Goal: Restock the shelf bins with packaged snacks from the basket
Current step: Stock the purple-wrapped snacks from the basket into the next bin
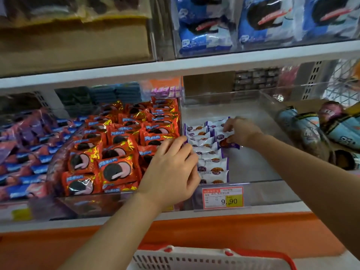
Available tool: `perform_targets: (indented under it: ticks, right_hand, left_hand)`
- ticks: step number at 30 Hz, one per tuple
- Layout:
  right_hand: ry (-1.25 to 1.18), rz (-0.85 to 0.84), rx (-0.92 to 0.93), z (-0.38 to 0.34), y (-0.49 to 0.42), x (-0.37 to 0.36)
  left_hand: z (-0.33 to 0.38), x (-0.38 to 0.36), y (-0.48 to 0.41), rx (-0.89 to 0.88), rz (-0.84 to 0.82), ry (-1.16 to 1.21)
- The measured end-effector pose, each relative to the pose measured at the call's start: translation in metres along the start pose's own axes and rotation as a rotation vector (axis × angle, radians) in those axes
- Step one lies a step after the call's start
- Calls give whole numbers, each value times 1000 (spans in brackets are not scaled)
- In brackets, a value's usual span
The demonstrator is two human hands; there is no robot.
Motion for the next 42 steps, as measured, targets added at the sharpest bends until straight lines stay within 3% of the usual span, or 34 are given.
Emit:
perform_targets:
  ticks: [7,16,18,22,24,28,32,37,40,42]
  right_hand:
    - [557,71,308,-34,6,2]
    - [325,-54,181,-31,25,-2]
    - [269,-14,149,-35,39,5]
    - [-176,172,105,-44,81,36]
    - [-283,213,150,-56,112,45]
    - [-185,103,320,-77,173,29]
    - [45,153,438,-71,208,17]
    - [292,206,410,-57,242,8]
    - [272,215,412,-51,266,4]
    - [231,188,387,-46,279,-5]
  left_hand:
    - [0,0,2,-14,39,-33]
    - [2,8,3,-19,86,-12]
    - [3,7,4,-23,84,-23]
    - [7,6,5,-54,74,-78]
    - [9,4,8,-72,65,-126]
    - [14,-1,11,-96,31,-219]
    - [22,-4,15,-126,35,-300]
    - [48,17,29,-107,156,-240]
    - [73,24,58,-155,247,-98]
    - [90,17,88,-199,223,-36]
Point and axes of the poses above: each hand's wrist, its own y-axis away from the middle knuckle, its own x-axis out of the back of the hand, z = x × y, the point moved 10 cm from there along -y, towards the middle knuckle, and after that the axes turned 6 degrees about x, right-handed, at the moved point
